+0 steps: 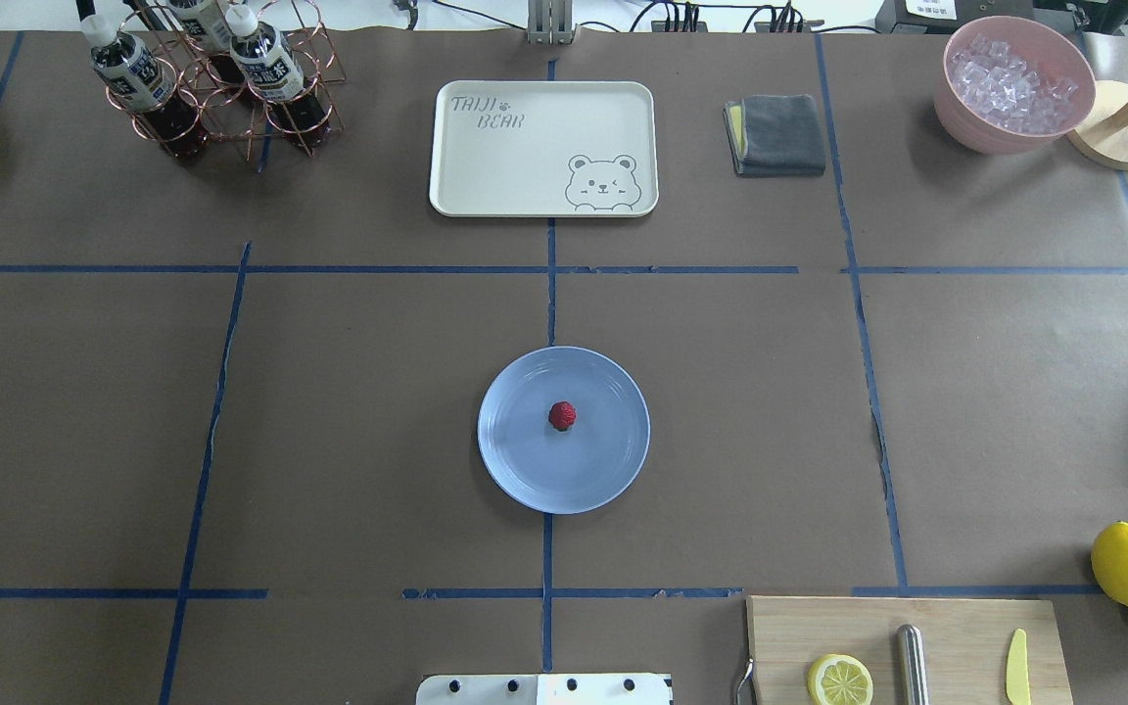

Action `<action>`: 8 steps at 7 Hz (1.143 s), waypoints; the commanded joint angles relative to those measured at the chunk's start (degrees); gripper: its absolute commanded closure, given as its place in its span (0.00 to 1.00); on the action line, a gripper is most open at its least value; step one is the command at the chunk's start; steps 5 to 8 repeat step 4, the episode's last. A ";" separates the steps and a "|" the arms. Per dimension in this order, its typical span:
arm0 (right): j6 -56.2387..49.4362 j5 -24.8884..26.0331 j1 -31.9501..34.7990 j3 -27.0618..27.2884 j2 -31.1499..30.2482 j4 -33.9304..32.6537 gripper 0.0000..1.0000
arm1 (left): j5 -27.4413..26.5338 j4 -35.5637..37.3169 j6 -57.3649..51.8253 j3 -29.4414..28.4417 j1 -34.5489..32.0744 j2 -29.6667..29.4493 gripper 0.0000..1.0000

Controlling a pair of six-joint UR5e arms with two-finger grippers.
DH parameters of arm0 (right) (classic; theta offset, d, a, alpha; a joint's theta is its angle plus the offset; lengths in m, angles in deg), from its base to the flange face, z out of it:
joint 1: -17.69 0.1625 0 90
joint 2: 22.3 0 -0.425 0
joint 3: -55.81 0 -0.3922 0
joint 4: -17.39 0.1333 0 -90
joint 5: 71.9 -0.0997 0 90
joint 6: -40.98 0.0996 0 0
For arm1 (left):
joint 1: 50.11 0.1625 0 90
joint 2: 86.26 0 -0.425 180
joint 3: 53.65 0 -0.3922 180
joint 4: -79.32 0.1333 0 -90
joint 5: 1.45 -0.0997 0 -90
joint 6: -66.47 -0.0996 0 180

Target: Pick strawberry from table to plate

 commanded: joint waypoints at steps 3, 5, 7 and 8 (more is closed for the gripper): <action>0.00 -0.14 0.04 0.36 -0.40 -0.25 0.00 | -0.08 5.09 0.00 0.41 0.18 -0.02 0.00; 0.00 -0.05 0.04 0.27 -0.40 -0.07 0.00 | 0.09 5.00 0.00 0.59 0.09 -0.73 0.00; 0.00 -0.05 0.04 0.27 -0.40 -0.07 0.00 | 0.09 5.00 0.00 0.59 0.09 -0.73 0.00; 0.00 -0.05 0.04 0.27 -0.40 -0.07 0.00 | 0.09 5.00 0.00 0.59 0.09 -0.73 0.00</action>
